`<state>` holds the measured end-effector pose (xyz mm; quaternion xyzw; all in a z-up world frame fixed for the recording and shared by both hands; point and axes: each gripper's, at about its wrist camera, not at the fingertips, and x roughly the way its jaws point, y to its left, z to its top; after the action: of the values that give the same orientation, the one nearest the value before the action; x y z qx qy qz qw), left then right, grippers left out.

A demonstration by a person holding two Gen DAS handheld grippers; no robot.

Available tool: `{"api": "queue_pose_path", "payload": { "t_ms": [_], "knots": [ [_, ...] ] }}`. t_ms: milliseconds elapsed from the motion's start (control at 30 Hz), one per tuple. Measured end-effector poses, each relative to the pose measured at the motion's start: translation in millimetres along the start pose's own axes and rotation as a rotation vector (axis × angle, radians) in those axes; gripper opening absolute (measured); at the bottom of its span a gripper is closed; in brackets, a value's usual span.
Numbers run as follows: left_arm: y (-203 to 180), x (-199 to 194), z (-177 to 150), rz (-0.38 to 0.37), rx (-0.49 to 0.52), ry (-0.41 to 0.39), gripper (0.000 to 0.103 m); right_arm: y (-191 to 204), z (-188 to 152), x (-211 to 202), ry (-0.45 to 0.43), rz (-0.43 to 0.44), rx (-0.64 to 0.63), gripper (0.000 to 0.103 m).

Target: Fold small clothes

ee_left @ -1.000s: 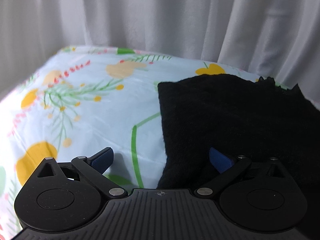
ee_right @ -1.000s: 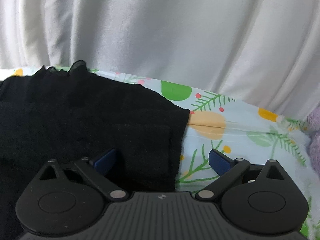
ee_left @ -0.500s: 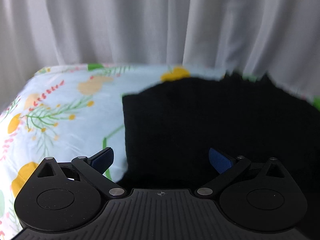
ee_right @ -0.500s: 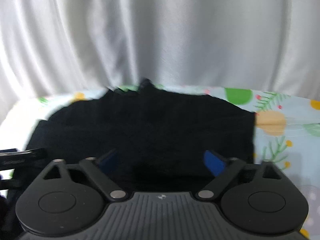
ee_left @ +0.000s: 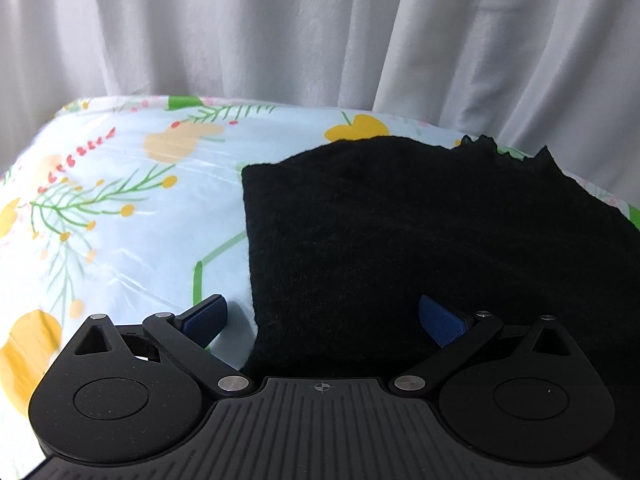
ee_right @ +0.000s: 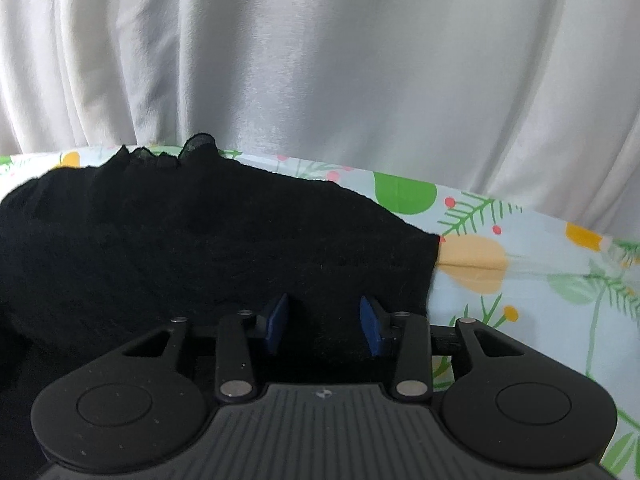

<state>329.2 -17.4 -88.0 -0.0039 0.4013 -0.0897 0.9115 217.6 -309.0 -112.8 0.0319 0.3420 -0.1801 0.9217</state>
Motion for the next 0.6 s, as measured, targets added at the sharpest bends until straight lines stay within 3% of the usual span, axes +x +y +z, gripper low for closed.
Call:
{"api": "queue_pose_path", "payload": {
  "t_ms": [100,300,400,533,600],
  "knots": [
    [6,-3,1,-0.012,-0.015,0.03,0.103,-3,0,0,-0.006,-0.012,-0.016,0.056],
    [13,-28,-14,0.015,0.044,0.04,0.103,-26,-17,-26,-0.003,0.033,0.065,0.057],
    [23,-42,-30,0.069,0.077,0.069,0.103,-32,-39,-51,0.021,0.045,0.051,0.057],
    [49,-86,-62,0.005,0.046,0.058,0.103,-44,-82,-113,0.023,0.132,0.108,0.057],
    [64,-113,-84,-0.028,0.031,0.057,0.103,-52,-106,-145,0.039,0.186,0.16,0.065]
  ]
}}
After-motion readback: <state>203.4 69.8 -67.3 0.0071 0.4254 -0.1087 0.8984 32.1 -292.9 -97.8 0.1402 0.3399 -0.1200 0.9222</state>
